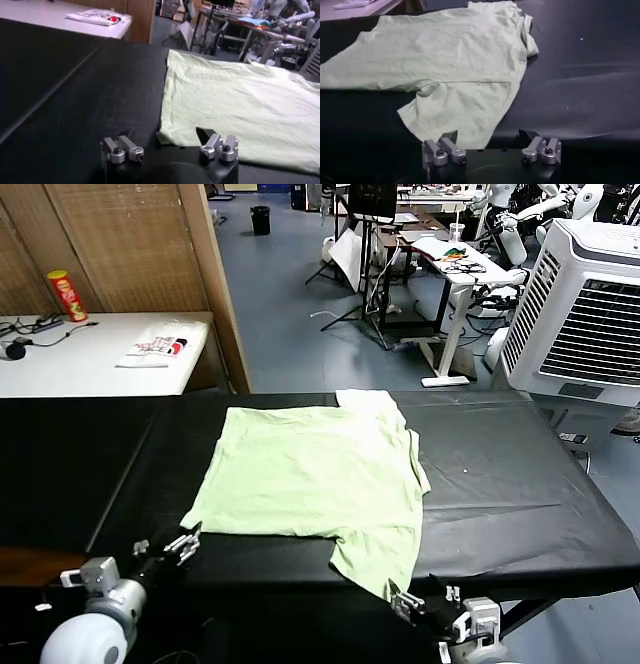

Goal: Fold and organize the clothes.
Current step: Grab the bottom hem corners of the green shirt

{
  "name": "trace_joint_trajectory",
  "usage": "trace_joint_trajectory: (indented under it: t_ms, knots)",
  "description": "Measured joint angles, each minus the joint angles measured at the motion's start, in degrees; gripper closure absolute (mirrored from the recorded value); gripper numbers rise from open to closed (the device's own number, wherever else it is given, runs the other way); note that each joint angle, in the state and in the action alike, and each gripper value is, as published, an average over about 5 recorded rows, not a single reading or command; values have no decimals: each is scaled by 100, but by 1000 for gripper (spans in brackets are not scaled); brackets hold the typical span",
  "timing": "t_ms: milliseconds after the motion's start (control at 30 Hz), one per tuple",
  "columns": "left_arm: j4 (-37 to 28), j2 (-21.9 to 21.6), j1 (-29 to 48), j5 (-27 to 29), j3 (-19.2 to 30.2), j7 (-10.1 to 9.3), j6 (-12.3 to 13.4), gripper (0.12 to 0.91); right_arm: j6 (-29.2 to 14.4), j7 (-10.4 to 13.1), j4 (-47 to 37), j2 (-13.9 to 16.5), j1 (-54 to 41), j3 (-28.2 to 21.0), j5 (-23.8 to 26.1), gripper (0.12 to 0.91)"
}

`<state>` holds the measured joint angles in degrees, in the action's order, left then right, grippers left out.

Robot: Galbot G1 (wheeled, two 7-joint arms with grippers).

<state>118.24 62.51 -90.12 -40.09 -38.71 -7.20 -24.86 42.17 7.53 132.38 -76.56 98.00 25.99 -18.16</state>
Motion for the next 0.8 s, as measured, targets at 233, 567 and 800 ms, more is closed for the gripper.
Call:
trace_joint_trajectory:
  t_ms: [233,567,800]
  knots:
    - [-103,0,62,103,60,73,25,232,-12,50,-82,-71,-10,-89,80,392]
    - [-319,-4,155,133,122,108,63,605,-16,90,-117,-176,61,-201,149,874]
    - [-259,46,74,152,134,87,111,894,11,72,46,-88,193,-12,100,903]
